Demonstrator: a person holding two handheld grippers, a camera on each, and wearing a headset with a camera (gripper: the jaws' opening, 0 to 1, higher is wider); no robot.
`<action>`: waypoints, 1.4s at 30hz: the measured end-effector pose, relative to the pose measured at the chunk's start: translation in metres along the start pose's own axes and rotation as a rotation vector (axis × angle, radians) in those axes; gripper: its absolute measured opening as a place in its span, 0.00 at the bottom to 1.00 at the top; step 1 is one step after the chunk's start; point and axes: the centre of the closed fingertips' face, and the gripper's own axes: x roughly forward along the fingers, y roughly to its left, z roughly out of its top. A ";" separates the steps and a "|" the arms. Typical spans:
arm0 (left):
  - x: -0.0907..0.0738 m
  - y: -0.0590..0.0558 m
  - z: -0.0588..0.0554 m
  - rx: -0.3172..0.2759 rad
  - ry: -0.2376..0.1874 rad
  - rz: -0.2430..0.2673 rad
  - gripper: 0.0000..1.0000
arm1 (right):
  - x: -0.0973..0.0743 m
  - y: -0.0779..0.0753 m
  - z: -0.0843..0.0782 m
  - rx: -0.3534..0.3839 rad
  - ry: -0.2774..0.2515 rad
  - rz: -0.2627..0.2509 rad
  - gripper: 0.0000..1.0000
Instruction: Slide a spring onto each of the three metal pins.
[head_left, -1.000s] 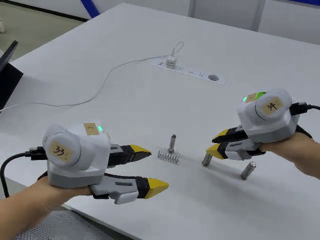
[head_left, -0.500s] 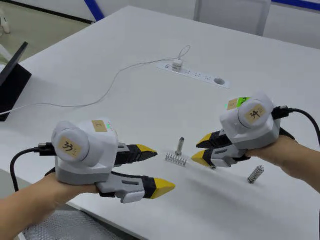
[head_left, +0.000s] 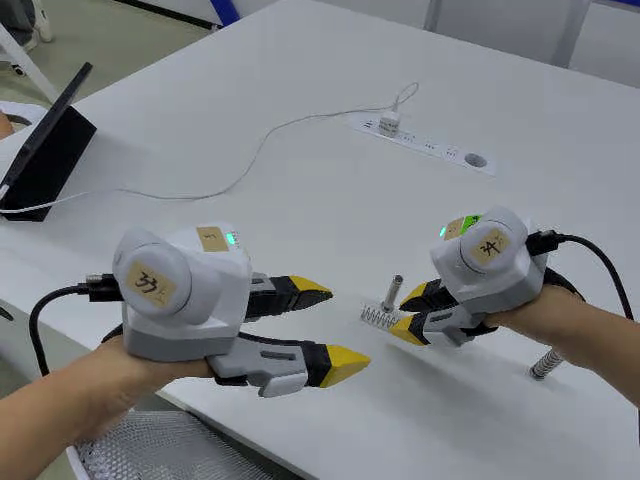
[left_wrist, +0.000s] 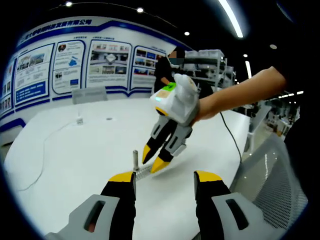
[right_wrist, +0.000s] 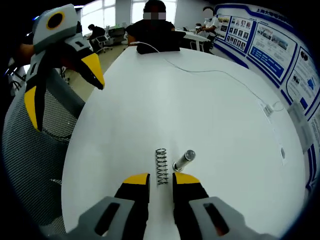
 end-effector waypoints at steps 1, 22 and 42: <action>0.000 0.000 -0.001 -0.003 0.003 -0.002 0.48 | 0.002 0.001 -0.001 -0.001 0.008 0.008 0.19; 0.002 0.002 -0.003 -0.007 0.020 0.013 0.45 | 0.011 0.008 -0.010 0.025 0.018 0.084 0.12; 0.001 0.004 -0.004 0.064 0.040 0.041 0.36 | -0.020 0.022 0.003 0.022 -0.029 0.051 0.11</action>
